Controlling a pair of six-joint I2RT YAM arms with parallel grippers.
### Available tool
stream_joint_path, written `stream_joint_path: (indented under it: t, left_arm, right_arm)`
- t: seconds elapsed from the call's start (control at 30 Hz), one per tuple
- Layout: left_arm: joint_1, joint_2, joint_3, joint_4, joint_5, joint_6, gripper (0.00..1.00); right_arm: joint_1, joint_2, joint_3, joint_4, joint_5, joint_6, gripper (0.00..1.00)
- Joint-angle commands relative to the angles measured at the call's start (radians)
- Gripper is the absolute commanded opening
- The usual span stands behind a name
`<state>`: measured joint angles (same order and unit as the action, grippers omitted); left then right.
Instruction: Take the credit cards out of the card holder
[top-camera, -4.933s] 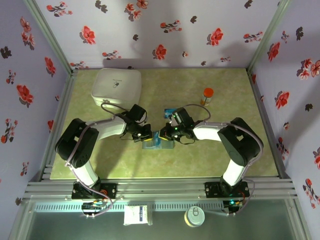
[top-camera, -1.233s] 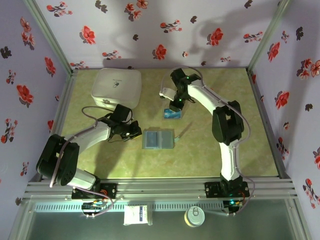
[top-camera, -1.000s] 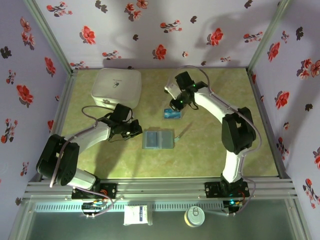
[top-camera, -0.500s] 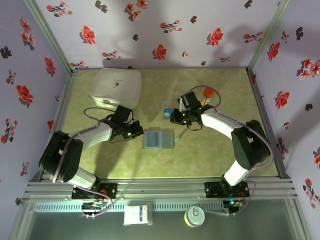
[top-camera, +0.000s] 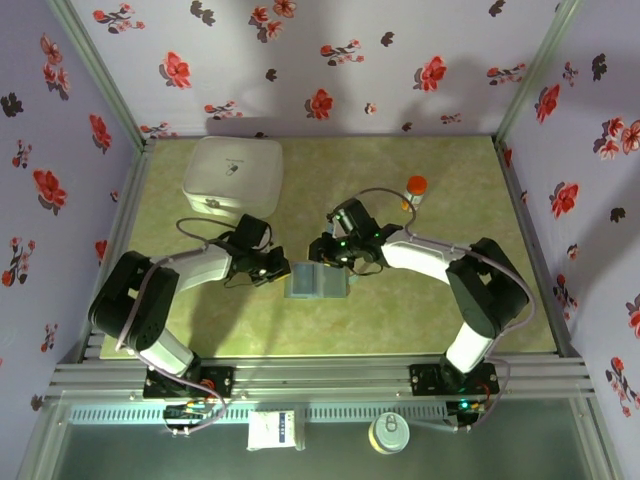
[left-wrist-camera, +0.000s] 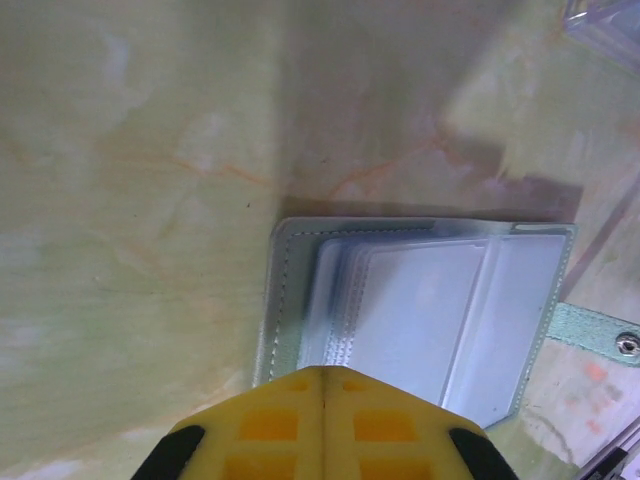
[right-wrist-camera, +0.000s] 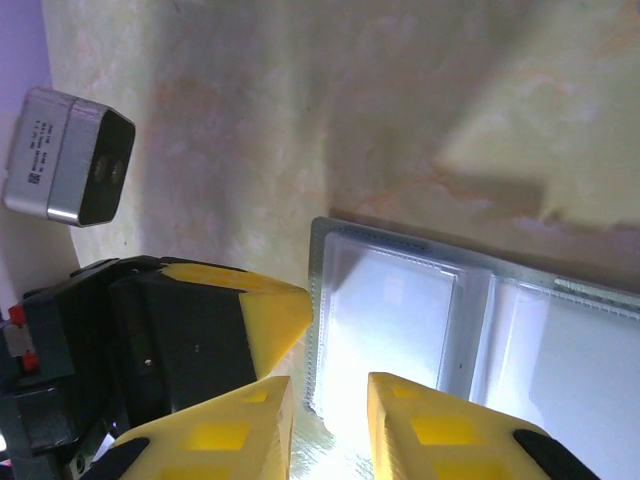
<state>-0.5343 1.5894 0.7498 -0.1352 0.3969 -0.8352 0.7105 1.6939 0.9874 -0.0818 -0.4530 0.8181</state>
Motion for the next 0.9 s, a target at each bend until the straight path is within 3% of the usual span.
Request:
stream_joint_path:
  t: [0.0,0.87]
  left_arm:
    - [-0.007,0.022,-0.012,-0.013,0.012,0.008,0.00]
    - [-0.007,0.053,-0.010,-0.048,-0.023,0.029,0.00]
  right_arm:
    - [0.013,0.014,-0.018,0.030,-0.005,0.038,0.29]
    - [0.072,0.107,0.005,0.021,-0.021,0.053,0.29]
